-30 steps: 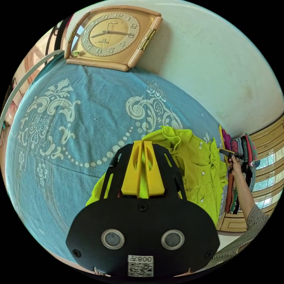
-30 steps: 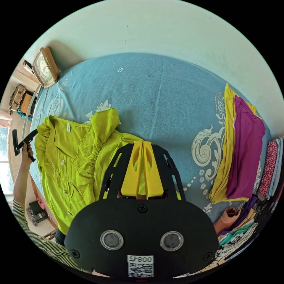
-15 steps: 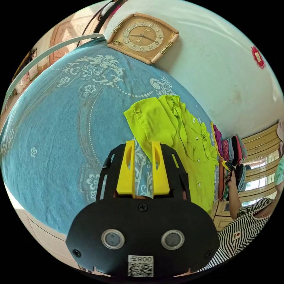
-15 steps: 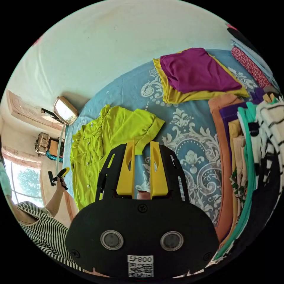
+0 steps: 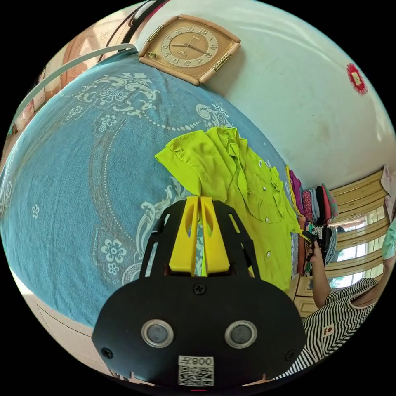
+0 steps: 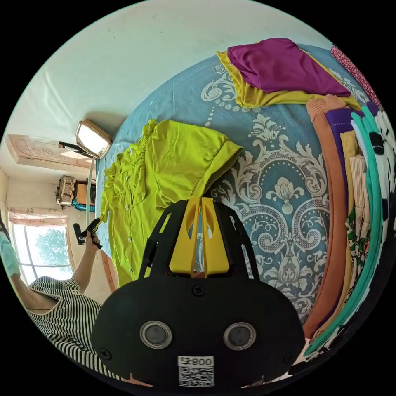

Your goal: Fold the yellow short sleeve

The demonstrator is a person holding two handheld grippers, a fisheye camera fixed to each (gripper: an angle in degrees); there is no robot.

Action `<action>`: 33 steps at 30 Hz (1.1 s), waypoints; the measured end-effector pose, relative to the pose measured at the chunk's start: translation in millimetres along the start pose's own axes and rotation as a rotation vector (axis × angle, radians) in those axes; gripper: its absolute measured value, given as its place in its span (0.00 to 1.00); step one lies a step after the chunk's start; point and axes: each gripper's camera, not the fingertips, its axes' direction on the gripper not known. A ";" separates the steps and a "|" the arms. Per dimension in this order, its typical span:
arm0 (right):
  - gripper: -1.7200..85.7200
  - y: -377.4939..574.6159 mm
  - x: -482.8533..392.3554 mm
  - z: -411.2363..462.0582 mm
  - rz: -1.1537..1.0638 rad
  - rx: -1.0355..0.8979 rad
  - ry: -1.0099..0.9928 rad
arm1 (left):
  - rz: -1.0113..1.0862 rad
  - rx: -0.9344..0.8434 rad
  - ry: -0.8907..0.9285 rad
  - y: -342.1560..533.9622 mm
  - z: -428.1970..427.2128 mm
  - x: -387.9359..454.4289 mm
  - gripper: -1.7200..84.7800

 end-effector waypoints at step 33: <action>0.06 -164.3 -314.7 188.1 -0.548 -0.112 0.364 | 0.393 -0.254 0.277 -75.3 251.0 323.1 0.05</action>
